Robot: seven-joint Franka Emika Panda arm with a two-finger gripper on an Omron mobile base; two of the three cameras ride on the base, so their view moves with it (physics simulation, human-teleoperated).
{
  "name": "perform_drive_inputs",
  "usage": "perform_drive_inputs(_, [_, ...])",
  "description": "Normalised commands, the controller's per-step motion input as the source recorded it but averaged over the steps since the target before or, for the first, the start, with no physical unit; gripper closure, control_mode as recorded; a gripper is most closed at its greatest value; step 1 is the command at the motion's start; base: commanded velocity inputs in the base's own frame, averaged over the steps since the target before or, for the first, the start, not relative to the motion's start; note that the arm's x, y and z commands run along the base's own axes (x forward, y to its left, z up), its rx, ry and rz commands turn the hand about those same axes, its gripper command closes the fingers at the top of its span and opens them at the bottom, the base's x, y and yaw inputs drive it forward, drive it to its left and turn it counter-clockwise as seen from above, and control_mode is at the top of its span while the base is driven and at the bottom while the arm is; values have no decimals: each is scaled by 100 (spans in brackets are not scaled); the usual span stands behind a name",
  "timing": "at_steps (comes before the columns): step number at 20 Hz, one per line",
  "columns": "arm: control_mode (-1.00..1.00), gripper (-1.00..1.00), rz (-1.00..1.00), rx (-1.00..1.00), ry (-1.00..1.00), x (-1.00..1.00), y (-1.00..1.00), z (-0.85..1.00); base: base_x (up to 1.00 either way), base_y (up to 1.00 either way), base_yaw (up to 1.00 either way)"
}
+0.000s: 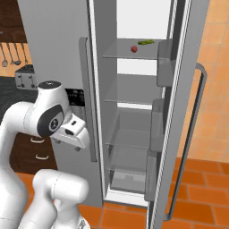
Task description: Take the strawberry from the fridge and place it on top of the pancake, located on the dining counter.
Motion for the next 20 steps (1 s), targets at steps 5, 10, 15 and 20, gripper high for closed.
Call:
perform_drive_inputs(5, [-100,-100,1,3,-2,5,-13,0,0,0,0])
perform_drive_inputs(10, [-100,-100,0,0,0,0,0,0,0,0,0])
perform_drive_inputs(15, [100,-100,0,0,0,0,0,0,24,0,1])
perform_drive_inputs(20, [100,-100,0,0,0,0,0,0,82,0,10])
